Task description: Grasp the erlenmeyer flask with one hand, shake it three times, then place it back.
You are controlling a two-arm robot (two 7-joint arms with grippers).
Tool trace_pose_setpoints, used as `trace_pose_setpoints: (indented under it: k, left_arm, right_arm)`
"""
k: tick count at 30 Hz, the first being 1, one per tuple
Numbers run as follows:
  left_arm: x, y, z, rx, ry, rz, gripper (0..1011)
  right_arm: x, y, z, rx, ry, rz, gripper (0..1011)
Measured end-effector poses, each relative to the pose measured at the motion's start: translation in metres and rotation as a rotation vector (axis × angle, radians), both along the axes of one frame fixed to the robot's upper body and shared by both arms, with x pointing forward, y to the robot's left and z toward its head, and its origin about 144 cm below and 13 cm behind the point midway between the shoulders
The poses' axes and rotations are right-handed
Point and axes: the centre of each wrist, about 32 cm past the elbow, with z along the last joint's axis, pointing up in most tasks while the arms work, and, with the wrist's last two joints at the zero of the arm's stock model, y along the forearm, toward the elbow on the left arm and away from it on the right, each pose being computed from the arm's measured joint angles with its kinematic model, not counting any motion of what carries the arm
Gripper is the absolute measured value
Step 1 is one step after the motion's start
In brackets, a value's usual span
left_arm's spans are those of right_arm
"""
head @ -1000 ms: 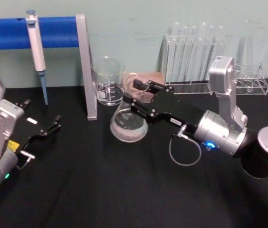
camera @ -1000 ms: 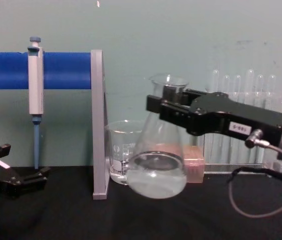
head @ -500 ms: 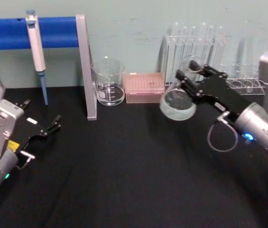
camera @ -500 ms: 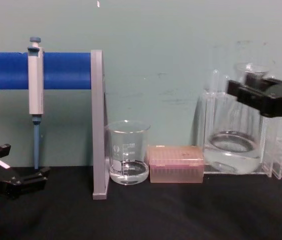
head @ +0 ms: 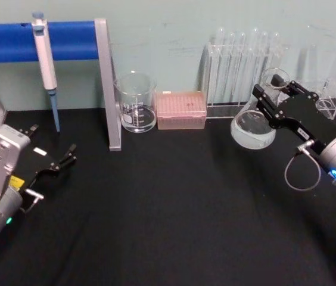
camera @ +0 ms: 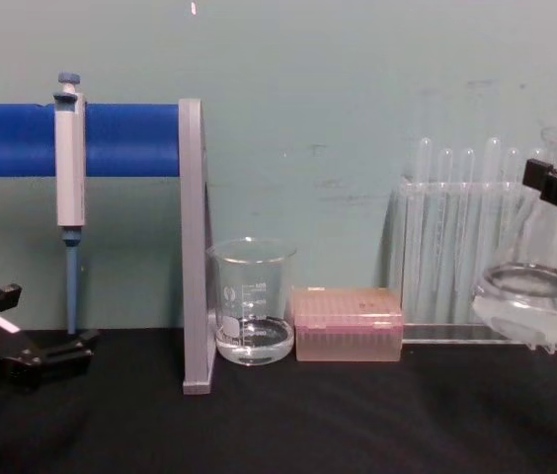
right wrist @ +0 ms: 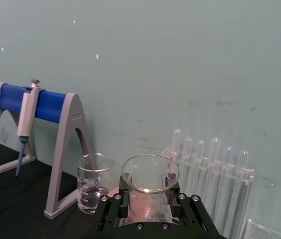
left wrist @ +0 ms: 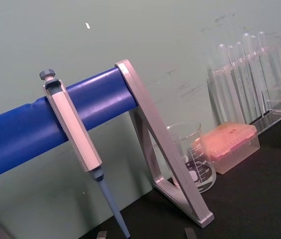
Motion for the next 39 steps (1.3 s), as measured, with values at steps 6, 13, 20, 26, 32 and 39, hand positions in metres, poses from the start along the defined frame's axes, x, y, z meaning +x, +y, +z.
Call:
trace_pose_setpoints:
  k: [6,13,20,26,32,39]
  left_arm:
    - [0.000,0.000,0.000,0.000,0.000,0.000,1001]
    - [0.000,0.000,0.000,0.000,0.000,0.000,1001]
    - [0.000,0.000,0.000,0.000,0.000,0.000,1001]
    - [0.000,0.000,0.000,0.000,0.000,0.000,1001]
    - [0.000,0.000,0.000,0.000,0.000,0.000,1001]
    - [0.000,0.000,0.000,0.000,0.000,0.000,1001]
  right_arm:
    - [0.000,0.006,0.000,-0.001,0.003,0.046,457]
    - [0.006,0.025,0.002,-0.003,-0.001,0.176,457]
    - [0.012,0.042,0.002,-0.002,-0.002,0.283,457]
    - [0.016,0.056,0.003,-0.005,-0.002,0.366,456]
    - [0.018,0.064,0.003,-0.007,0.002,0.412,457]
    - [0.019,0.066,0.002,-0.010,0.007,0.425,457]
